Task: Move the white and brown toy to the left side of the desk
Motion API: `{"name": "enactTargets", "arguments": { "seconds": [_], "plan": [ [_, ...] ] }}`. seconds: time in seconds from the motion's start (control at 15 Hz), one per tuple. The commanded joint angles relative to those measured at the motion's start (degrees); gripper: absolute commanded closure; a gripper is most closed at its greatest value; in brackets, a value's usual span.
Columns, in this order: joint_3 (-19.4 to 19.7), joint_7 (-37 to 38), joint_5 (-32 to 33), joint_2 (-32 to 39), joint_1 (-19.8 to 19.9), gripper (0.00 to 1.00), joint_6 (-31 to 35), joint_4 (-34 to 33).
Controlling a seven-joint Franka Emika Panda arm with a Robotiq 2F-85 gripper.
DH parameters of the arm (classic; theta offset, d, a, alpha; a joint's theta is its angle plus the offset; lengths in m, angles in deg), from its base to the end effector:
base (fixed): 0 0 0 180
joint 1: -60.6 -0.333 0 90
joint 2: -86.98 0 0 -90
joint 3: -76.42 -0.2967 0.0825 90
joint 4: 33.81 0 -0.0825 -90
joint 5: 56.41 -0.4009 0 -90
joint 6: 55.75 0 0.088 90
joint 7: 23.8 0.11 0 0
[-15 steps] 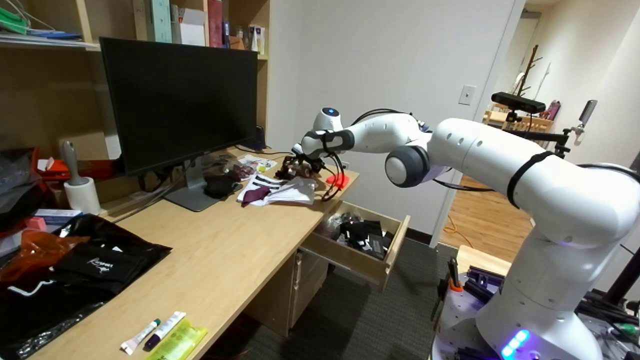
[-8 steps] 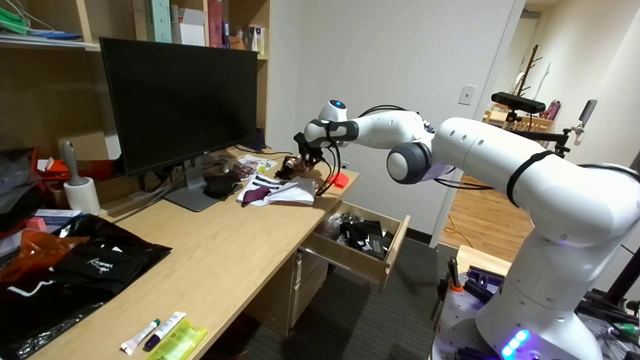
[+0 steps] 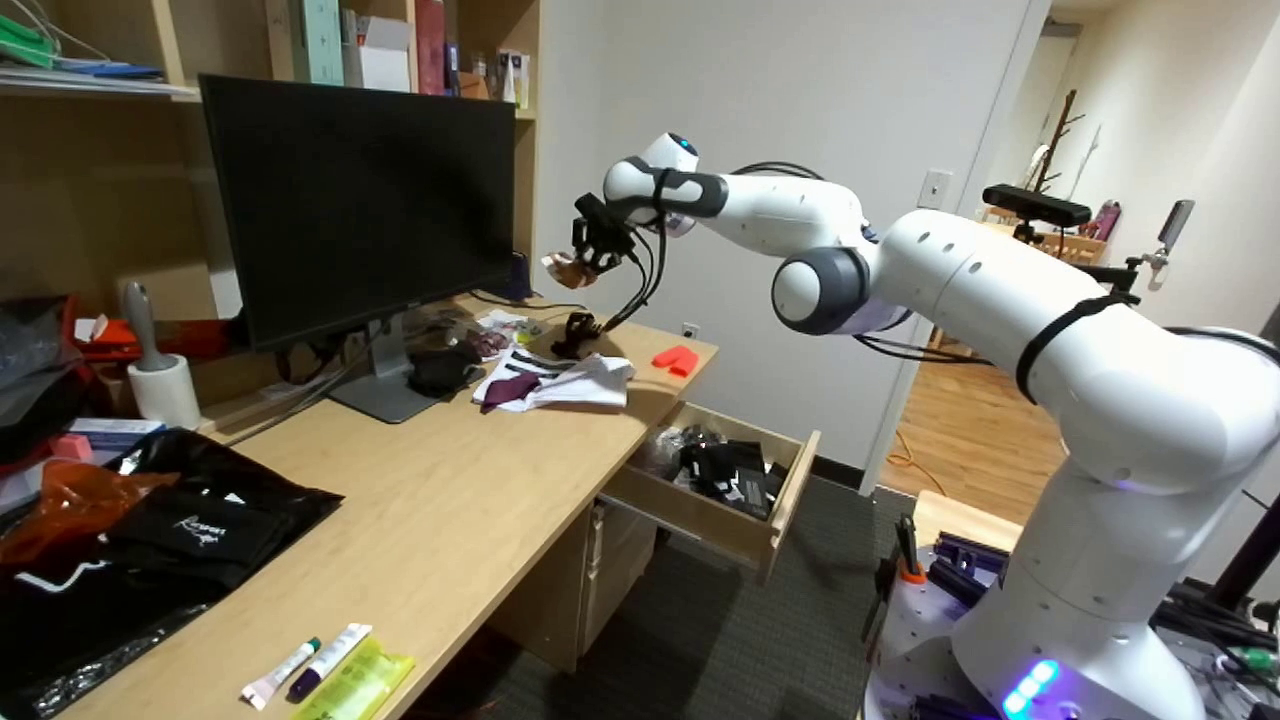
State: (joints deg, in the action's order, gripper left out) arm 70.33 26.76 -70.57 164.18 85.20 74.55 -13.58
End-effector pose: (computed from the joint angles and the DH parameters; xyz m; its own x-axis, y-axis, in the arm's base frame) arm 0.7843 -0.3267 0.3063 0.1268 -0.9903 0.0570 -0.7830 -0.1352 -0.6071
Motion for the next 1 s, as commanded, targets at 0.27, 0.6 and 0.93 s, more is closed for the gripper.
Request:
{"name": "enactTargets", "arguments": {
  "seconds": [0.27,0.6,0.93],
  "plan": [
    [-2.1,-13.5,-1.0,-6.4,-3.3,0.92,-19.3,2.4],
    [-0.5,-14.2,-0.7,-5.8,-4.2,0.89,-19.4,1.7],
    [-1.3,-16.9,0.2,-4.6,-5.1,0.92,-23.0,0.7]
  ]
}}
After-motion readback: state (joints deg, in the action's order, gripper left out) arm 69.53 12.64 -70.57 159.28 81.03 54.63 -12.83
